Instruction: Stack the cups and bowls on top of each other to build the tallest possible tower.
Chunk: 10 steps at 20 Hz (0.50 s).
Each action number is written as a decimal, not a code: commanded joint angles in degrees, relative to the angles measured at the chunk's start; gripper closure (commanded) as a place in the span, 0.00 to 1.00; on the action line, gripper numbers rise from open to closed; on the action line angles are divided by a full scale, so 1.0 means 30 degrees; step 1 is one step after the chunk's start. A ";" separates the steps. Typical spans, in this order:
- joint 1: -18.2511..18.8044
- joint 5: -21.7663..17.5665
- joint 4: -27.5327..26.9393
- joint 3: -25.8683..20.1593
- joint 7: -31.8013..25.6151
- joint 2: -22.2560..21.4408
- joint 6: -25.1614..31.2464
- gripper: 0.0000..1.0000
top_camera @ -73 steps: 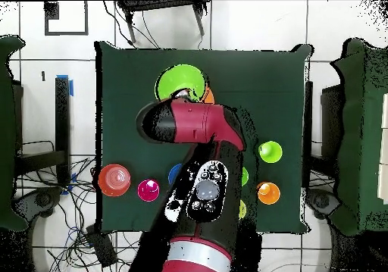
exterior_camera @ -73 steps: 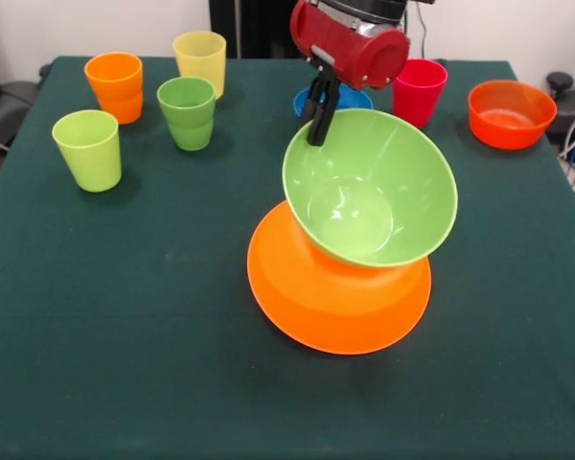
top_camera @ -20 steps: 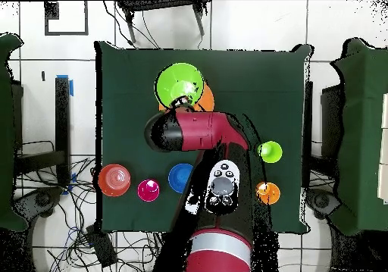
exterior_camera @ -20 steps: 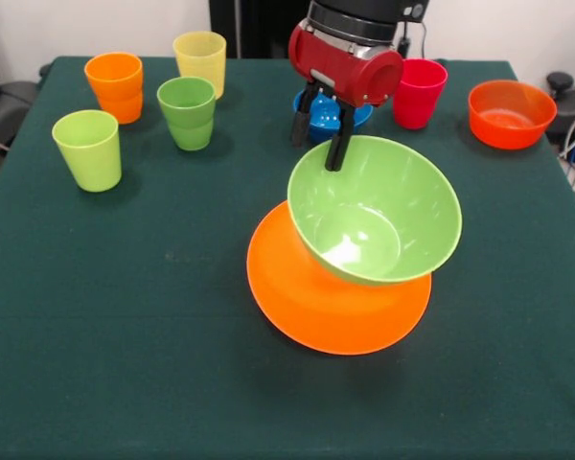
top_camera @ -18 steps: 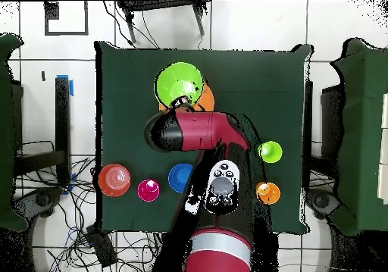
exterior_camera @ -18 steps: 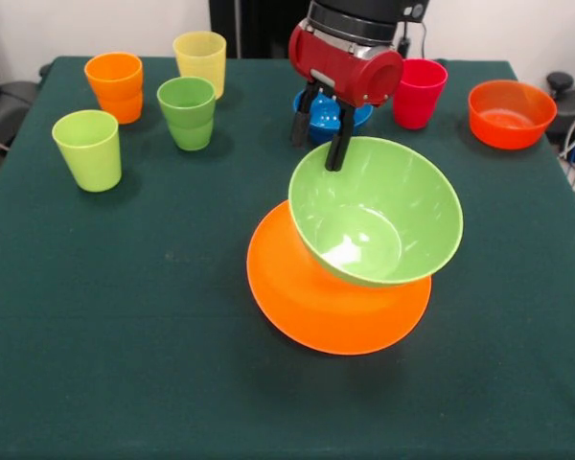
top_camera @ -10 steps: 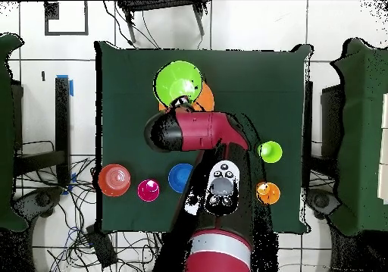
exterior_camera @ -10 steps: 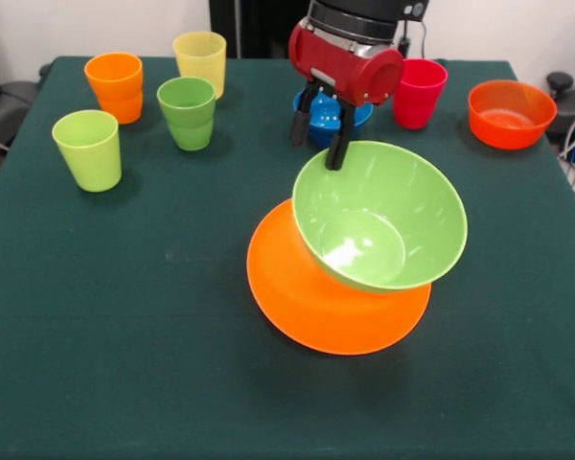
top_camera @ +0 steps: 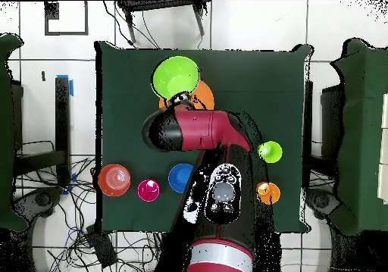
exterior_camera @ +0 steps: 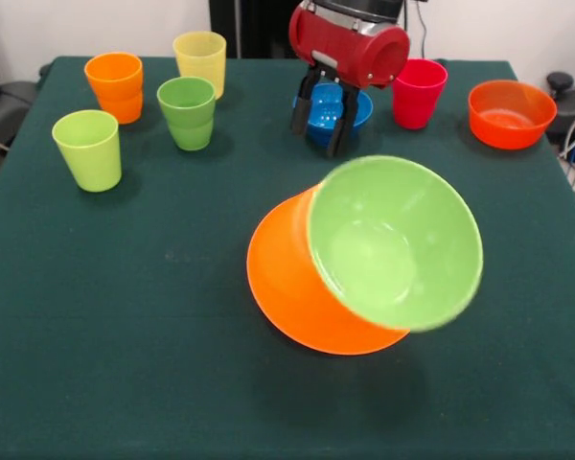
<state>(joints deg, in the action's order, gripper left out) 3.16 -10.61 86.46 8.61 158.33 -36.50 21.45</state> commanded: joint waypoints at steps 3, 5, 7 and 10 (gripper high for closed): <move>0.0102 -0.1601 -0.0151 -0.1479 -0.3047 0.0414 0.2365 0.00; 0.0196 -0.1730 -0.0208 -0.1481 -0.3246 0.0486 0.2389 0.00; 0.0237 -0.1825 -0.0453 -0.1495 -0.3126 0.0920 0.1940 0.00; 0.0442 -0.1797 -0.0850 -0.1790 -0.3175 0.1381 0.1582 0.00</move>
<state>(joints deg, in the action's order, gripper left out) 3.39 -11.03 86.04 8.59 158.33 -36.39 21.45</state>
